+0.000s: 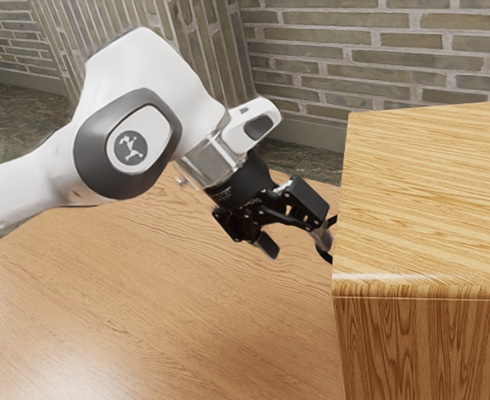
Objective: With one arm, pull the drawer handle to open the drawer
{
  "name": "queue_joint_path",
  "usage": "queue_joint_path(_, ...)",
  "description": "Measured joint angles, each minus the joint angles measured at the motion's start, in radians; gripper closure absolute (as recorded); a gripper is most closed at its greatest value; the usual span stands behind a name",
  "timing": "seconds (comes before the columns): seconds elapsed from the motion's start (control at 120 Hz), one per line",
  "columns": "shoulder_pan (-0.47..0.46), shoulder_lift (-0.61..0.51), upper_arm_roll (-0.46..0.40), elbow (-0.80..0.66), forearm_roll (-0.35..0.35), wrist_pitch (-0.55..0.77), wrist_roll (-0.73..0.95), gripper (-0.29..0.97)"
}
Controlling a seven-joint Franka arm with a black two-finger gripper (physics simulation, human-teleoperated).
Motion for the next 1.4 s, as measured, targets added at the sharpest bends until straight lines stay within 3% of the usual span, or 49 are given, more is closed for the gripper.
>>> queue_joint_path(0.417, 0.006, -0.016, 0.014, -0.047, 0.000, 0.007, -0.004, 0.00)
queue_joint_path(1.4, 0.007, -0.140, 0.182, -0.178, 0.001, -0.009, 0.004, 0.00)
